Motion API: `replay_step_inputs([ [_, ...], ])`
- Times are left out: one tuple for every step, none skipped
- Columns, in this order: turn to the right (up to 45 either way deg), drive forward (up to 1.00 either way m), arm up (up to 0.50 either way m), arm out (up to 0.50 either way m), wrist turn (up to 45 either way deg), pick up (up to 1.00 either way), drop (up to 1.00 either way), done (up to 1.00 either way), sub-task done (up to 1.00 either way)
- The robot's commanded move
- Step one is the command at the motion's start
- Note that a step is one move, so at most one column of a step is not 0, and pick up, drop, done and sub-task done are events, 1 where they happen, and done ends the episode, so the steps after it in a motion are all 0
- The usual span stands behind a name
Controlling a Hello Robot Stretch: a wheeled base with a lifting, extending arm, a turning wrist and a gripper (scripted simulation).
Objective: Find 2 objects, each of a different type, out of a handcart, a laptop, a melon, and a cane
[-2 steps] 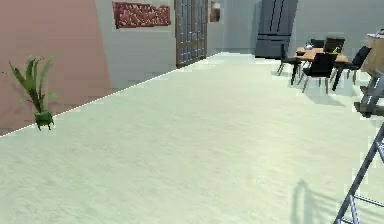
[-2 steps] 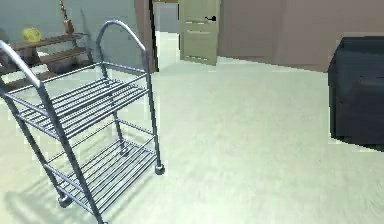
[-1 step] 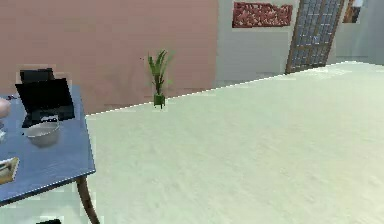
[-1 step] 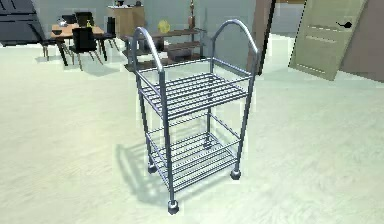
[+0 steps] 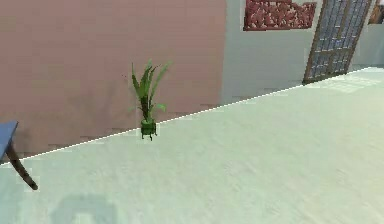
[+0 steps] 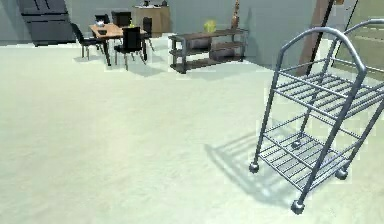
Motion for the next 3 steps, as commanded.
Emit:
replay_step_inputs([
  [-24.0, 0.00, 0.00, 0.00, 0.0, 0.00, 0.00, 0.00, 0.00],
  [-3.0, 0.00, 0.00, 0.00, 0.0, 0.00, 0.00, 0.00, 0.00],
  [0.0, 0.25, 0.00, 0.00, 0.0, 0.00, 0.00, 0.00, 0.00],
])
